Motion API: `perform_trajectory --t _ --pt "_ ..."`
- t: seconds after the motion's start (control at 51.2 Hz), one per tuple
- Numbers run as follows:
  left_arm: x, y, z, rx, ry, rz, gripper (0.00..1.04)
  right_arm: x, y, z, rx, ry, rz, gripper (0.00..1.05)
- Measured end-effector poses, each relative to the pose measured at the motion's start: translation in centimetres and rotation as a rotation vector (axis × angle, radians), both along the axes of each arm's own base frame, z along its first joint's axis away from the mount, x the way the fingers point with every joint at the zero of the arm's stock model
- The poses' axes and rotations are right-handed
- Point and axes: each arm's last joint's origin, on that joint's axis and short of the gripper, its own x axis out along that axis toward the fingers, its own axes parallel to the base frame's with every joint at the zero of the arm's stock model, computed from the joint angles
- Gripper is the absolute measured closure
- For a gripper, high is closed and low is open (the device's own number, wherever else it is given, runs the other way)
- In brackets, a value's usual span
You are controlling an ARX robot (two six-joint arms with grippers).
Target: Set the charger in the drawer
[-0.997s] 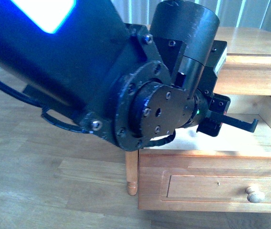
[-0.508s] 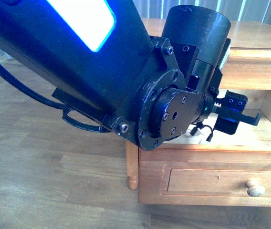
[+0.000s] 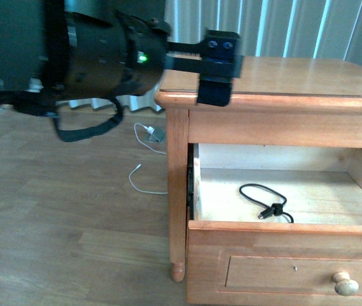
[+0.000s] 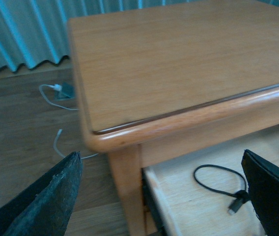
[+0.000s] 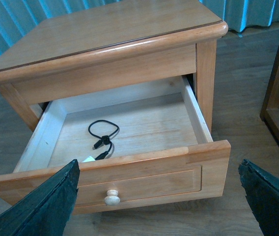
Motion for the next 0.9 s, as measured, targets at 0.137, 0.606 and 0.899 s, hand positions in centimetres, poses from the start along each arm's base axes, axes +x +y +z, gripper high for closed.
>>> perform_trajectory --t 0.137,0.606,0.899 --pt "-2.6 3.2 1.6 -0.005 -0.044 0.066 0.06 0.0 0.0 0.0 0.0 0.0 0.0 0.08" --pt "-14.8 13.0 2.4 -0.105 -0.075 0.272 0.06 0.0 0.0 0.0 0.0 0.0 0.0 0.08" --pt "-20.6 16.1 0.1 -0.202 -0.037 0.379 0.06 0.0 0.0 0.0 0.0 0.0 0.0 0.08"
